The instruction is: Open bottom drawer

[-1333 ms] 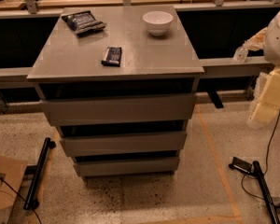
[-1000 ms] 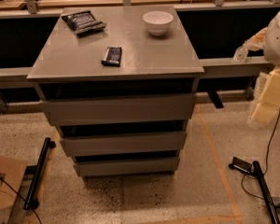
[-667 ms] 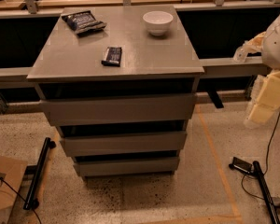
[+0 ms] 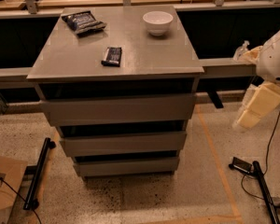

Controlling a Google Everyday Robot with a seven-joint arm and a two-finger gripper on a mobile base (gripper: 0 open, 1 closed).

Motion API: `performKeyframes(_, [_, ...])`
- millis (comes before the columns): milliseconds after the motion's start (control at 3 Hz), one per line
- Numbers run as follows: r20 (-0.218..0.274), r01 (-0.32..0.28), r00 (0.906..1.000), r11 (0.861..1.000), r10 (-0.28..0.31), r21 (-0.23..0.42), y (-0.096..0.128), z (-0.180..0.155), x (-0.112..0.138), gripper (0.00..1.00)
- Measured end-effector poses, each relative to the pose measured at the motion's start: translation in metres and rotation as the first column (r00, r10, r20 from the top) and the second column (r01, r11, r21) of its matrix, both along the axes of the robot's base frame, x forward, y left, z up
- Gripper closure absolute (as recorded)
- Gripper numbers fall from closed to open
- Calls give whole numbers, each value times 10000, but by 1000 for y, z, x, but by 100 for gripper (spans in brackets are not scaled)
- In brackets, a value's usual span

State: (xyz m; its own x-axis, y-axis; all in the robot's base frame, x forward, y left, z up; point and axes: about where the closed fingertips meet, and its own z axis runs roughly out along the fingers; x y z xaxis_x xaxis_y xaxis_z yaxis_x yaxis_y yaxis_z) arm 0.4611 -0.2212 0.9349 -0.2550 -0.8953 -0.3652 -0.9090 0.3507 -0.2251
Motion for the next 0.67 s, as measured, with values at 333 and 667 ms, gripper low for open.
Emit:
performKeyframes(333, [-275,127,9995,9996,-121,240,-2,-12,-2,0])
performKeyframes(667, [-593,62,9982,9953,-5,971,18,-51,5,0])
